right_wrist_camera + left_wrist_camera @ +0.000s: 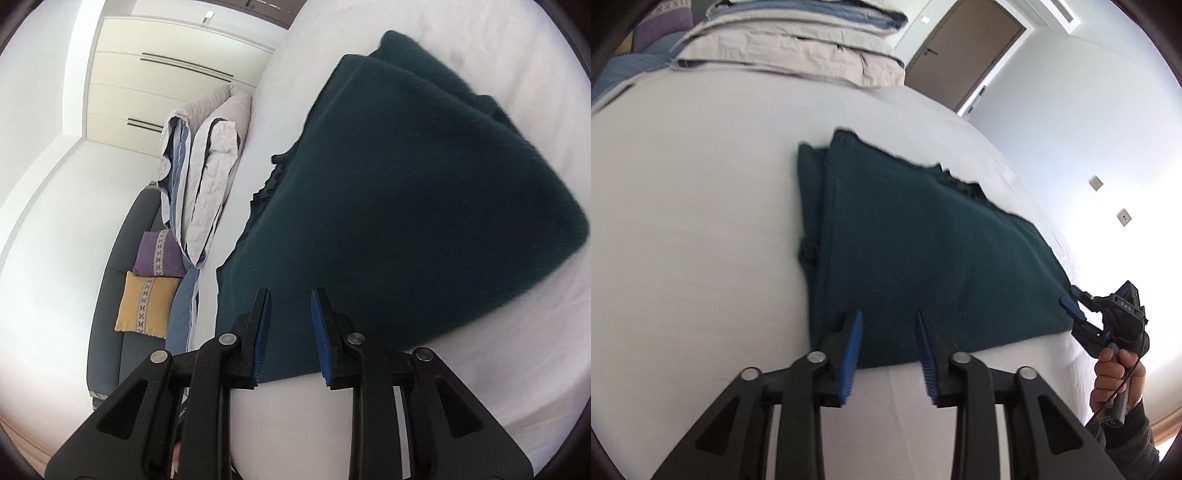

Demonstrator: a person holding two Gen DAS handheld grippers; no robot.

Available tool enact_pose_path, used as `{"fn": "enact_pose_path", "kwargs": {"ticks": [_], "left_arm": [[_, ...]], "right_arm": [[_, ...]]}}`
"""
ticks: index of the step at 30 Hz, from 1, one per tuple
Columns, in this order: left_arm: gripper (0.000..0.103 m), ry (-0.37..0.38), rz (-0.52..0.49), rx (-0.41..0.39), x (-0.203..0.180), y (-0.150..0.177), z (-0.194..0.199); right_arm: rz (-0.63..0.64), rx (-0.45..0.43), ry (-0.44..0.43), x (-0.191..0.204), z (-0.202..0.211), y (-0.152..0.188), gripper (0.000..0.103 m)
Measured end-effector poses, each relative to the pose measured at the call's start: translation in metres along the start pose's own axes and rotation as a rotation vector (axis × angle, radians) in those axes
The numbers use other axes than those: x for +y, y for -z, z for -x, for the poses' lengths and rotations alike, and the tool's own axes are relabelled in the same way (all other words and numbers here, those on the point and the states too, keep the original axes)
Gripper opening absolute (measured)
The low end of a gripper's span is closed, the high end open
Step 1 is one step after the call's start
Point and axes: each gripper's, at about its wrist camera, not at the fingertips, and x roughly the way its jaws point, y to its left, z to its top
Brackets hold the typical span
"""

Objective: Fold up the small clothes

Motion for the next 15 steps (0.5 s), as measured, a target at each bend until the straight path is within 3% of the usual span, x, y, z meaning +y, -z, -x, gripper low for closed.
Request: {"fn": "enact_pose_path", "kwargs": {"ticks": [4, 7, 11, 15], "left_arm": [[0.052, 0.008, -0.063, -0.066, -0.025, -0.013, 0.018], [0.055, 0.015, -0.089, -0.067, -0.043, -0.026, 0.002], [0.054, 0.01, -0.063, -0.033, -0.065, -0.045, -0.044], [0.055, 0.017, -0.081, -0.032, -0.087, -0.058, -0.063]], "right_arm": [[0.031, 0.035, 0.071, 0.003, -0.026, -0.002, 0.034], [0.033, 0.014, 0.07, -0.004, -0.02, -0.003, 0.033], [-0.007, -0.099, 0.136, -0.027, 0.027, -0.012, 0.034], [-0.017, -0.234, 0.192, -0.037, 0.081, -0.032, 0.046]]}}
